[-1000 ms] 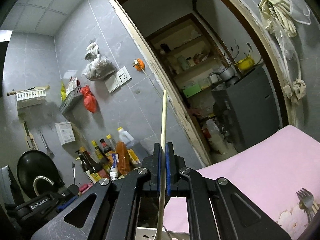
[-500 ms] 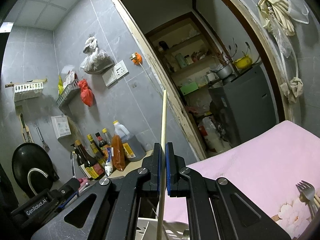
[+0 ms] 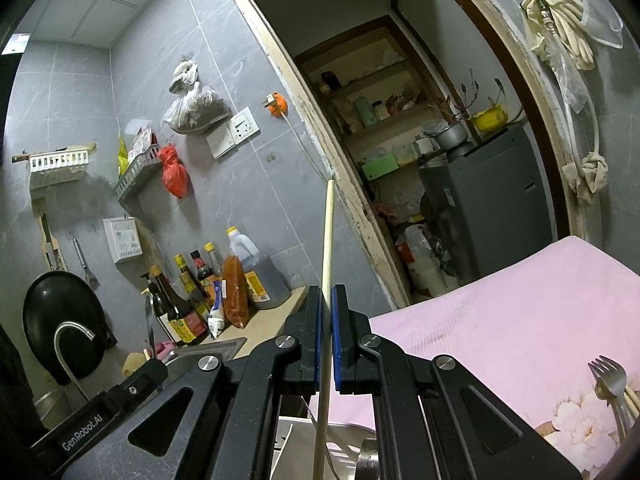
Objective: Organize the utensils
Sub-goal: 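Open both tools to drop the spoon and chopstick into the holder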
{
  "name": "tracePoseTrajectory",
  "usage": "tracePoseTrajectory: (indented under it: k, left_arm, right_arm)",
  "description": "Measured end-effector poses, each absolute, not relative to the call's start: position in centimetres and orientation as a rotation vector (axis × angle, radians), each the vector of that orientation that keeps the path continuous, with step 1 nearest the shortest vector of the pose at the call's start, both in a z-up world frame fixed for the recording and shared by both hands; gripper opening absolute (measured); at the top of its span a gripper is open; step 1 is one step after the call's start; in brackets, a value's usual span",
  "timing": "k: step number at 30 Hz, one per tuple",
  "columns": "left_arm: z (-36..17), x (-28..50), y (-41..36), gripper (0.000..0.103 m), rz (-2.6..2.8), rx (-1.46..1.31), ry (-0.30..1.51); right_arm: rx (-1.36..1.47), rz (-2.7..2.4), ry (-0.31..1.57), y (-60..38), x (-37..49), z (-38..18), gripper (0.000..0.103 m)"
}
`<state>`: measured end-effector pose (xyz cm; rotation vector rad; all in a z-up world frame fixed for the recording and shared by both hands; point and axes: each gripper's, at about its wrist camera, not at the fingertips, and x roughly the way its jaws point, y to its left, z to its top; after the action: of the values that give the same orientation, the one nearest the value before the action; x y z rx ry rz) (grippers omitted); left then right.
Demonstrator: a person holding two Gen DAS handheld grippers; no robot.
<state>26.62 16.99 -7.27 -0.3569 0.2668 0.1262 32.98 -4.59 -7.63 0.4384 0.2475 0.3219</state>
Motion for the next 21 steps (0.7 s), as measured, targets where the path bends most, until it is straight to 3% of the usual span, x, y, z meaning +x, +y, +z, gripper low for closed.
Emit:
tracePoseTrajectory:
  k: [18,21]
  left_arm:
    - [-7.5,26.1,17.3,0.017,0.120,-0.343,0.316]
    - [-7.3,26.1,17.3,0.021,0.111,-0.342,0.321]
  right_arm:
    - [0.405,0.321,0.270,-4.7,32.2,-8.7,0.005]
    - [0.403,0.322,0.279,-4.8,32.1,-8.8,0.005]
